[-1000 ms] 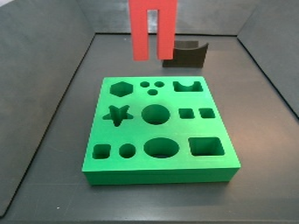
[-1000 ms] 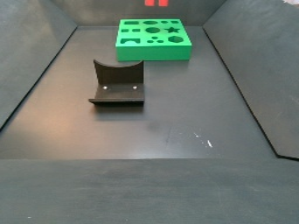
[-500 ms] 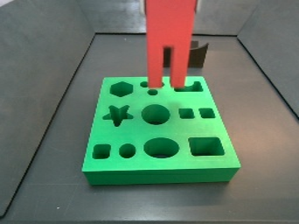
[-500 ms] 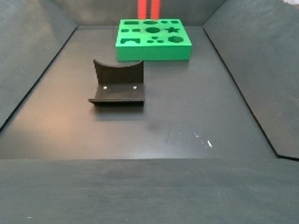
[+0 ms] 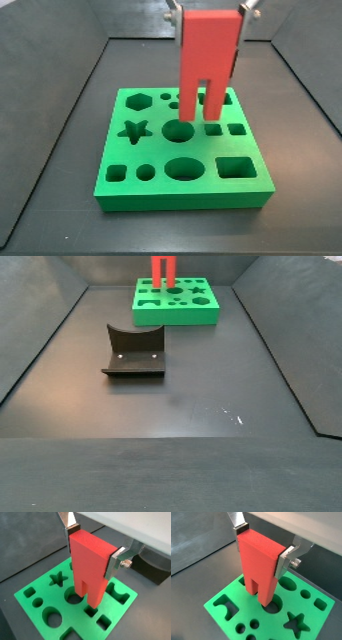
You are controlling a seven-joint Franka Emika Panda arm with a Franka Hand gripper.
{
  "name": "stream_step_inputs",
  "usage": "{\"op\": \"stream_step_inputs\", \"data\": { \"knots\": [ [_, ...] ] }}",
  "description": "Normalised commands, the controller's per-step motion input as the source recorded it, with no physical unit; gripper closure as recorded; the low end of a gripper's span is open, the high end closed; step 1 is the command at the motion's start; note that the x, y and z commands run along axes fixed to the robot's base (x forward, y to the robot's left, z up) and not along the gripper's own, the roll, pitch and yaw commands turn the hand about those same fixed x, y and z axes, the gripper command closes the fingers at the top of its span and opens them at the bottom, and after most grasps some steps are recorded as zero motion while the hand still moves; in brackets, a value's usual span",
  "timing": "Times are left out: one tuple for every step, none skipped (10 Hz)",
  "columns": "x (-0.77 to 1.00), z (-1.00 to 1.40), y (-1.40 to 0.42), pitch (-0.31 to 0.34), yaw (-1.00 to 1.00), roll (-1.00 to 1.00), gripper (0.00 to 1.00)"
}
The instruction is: Insert the double-square object.
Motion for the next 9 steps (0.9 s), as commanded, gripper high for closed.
{"op": "stream_step_inputs", "data": {
  "knots": [
    [0.93, -0.04, -0.34, 0.193, 0.0, 0.15, 1.0],
    [0.95, -0.02, -0.28, 0.197, 0.0, 0.17, 1.0],
    [1.0, -0.02, -0.14, 0.164, 0.0, 0.12, 1.0],
    [1.0, -0.03, 0.0, 0.176, 0.04, 0.16, 1.0],
    [1.0, -0.03, 0.0, 0.189, 0.0, 0.23, 1.0],
    [1.0, -0.01, -0.01, 0.18, 0.0, 0.22, 1.0],
    [1.0, 0.0, -0.02, 0.153, 0.0, 0.19, 1.0],
    [1.0, -0.06, -0.03, 0.087, 0.0, 0.1, 1.0],
    [1.0, -0.15, -0.05, 0.0, 0.0, 0.05, 1.0]
  ]
}}
